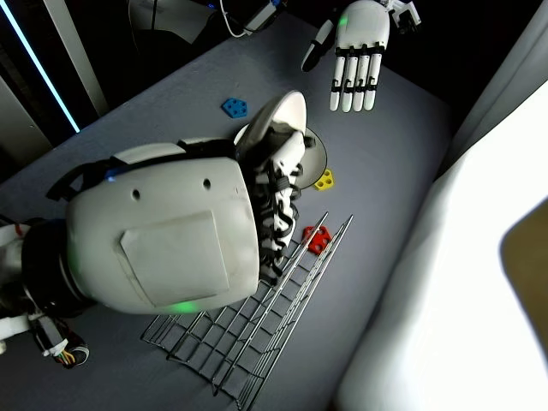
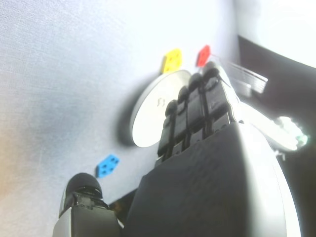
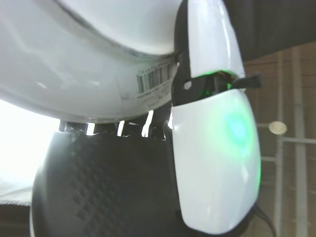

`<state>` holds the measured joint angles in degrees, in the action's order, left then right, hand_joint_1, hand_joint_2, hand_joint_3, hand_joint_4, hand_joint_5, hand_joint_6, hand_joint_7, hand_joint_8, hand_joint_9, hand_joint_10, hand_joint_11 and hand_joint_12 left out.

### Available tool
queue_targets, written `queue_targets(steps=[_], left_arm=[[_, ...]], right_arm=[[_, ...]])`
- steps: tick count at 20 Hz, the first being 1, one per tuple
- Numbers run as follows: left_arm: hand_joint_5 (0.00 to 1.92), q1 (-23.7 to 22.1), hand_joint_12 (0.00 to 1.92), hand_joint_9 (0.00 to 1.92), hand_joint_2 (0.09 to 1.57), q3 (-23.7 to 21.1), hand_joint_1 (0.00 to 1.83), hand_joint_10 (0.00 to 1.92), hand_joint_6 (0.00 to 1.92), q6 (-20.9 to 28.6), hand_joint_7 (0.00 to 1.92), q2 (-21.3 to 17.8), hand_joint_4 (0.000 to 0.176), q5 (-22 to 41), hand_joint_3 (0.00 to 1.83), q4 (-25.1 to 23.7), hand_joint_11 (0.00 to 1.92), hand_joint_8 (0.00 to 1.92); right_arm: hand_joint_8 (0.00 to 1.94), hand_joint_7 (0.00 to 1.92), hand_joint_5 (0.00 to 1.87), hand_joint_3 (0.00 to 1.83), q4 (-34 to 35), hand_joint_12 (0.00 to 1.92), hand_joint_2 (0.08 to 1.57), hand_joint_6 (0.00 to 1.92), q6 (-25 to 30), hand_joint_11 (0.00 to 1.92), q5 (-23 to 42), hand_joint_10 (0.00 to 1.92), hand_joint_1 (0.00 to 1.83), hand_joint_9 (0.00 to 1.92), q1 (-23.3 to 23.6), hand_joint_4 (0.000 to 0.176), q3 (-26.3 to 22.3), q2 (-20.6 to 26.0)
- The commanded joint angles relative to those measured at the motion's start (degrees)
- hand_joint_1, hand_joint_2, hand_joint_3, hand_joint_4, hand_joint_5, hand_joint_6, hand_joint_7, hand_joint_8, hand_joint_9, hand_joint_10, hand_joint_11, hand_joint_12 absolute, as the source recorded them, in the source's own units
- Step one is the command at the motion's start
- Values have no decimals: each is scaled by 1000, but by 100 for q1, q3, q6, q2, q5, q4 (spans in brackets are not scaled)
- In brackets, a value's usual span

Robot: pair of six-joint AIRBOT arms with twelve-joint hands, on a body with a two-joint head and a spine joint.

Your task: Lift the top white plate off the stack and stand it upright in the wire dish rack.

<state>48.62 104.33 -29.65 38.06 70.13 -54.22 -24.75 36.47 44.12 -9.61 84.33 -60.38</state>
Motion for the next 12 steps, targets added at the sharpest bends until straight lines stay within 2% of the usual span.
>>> queue_targets(steps=[1, 3, 4, 7, 9, 10, 12], left_arm=[[77, -135, 15, 87, 974, -13, 72, 1, 6, 32, 88, -83, 0, 361, 3, 471, 82, 3], [77, -135, 15, 87, 974, -8, 72, 1, 6, 43, 88, -92, 0, 402, 3, 512, 82, 3], [72, -135, 10, 83, 971, -11, 73, 0, 3, 47, 83, -96, 0, 410, 1, 514, 73, 1], [69, -134, 0, 61, 972, -16, 118, 0, 0, 53, 77, -98, 0, 394, 0, 513, 45, 0], [75, -133, 14, 78, 970, -16, 112, 6, 3, 58, 76, -100, 0, 394, 0, 513, 78, 3], [79, -130, 20, 88, 974, -18, 120, 8, 4, 58, 83, -103, 0, 393, 1, 513, 91, 5], [97, -131, 29, 108, 971, -27, 101, 12, 9, 58, 96, -111, 0, 369, 0, 513, 115, 8]], right_arm=[[457, 1132, 949, 4, 500, 1197, 1048, 956, 162, 1041, 614, 711, 1475, 1163, 24, 0, 41, 83], [457, 1132, 949, 4, 566, 1197, 1048, 956, 163, 1041, 571, 711, 1475, 1163, -17, 0, 57, 87], [453, 1126, 930, 1, 590, 1357, 1054, 986, 163, 994, 536, 702, 1490, 1146, -30, 0, 66, 88], [546, 1081, 947, 0, 628, 1357, 1055, 1003, 179, 971, 424, 686, 1496, 1142, -33, 0, 132, 59], [526, 1095, 940, 0, 654, 1377, 1056, 1002, 195, 958, 373, 692, 1496, 1144, -33, 0, 195, 25], [439, 1132, 947, 0, 672, 1363, 1051, 966, 206, 1008, 348, 715, 1495, 1135, -37, 0, 242, -2], [488, 1121, 933, 0, 680, 1325, 1051, 983, 236, 1028, 344, 738, 1495, 1114, -54, 0, 304, -48]])
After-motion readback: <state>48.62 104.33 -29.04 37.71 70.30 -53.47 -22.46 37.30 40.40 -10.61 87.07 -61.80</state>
